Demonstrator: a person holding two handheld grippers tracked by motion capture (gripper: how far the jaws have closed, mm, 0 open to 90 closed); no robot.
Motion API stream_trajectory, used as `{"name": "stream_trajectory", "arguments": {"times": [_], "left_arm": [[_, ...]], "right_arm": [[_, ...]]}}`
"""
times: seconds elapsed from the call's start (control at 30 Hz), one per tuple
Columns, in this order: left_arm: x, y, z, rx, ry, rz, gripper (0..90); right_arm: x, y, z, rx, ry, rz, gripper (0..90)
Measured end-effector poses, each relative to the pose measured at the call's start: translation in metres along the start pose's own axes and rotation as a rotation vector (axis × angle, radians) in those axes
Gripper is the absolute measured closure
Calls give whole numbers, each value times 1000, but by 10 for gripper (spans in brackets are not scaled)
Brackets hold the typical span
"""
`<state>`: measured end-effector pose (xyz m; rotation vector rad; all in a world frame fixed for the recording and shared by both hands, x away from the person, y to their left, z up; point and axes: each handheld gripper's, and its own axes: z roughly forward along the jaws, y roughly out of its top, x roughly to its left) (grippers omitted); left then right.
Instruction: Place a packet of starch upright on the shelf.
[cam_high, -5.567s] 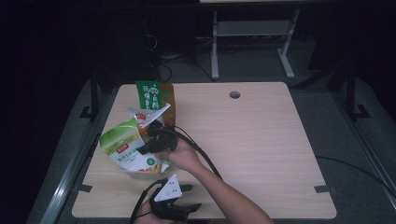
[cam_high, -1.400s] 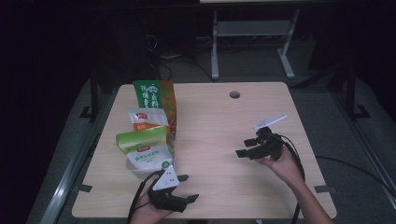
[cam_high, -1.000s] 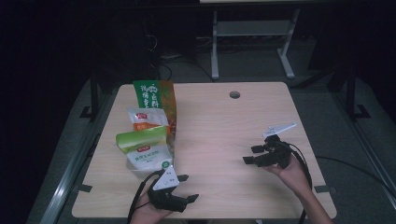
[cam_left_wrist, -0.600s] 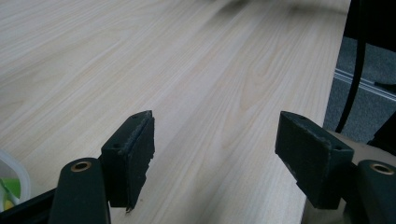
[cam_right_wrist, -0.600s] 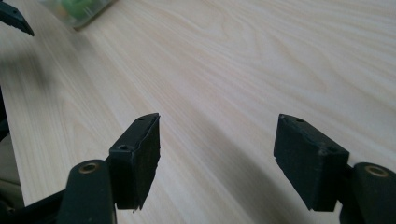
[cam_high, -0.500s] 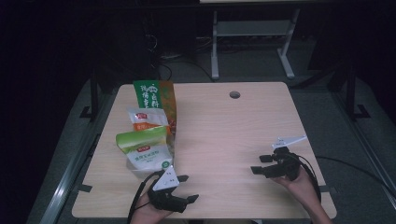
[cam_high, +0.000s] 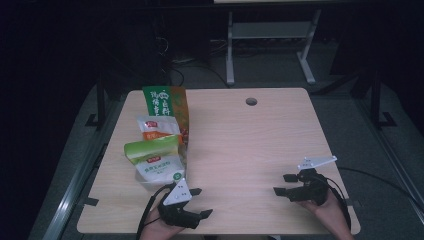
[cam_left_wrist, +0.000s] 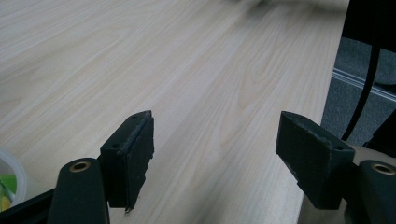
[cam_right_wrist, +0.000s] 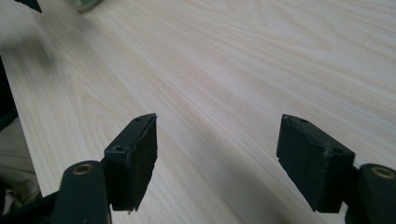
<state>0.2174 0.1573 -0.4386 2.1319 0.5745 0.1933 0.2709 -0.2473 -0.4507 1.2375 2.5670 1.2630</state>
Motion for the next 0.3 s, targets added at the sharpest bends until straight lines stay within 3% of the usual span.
{"name": "stream_trajectory", "arguments": {"times": [0.3], "left_arm": [[0, -1, 2, 3, -7, -9, 274]], "right_arm": [[7, -11, -5, -50, -25, 12, 248]]}}
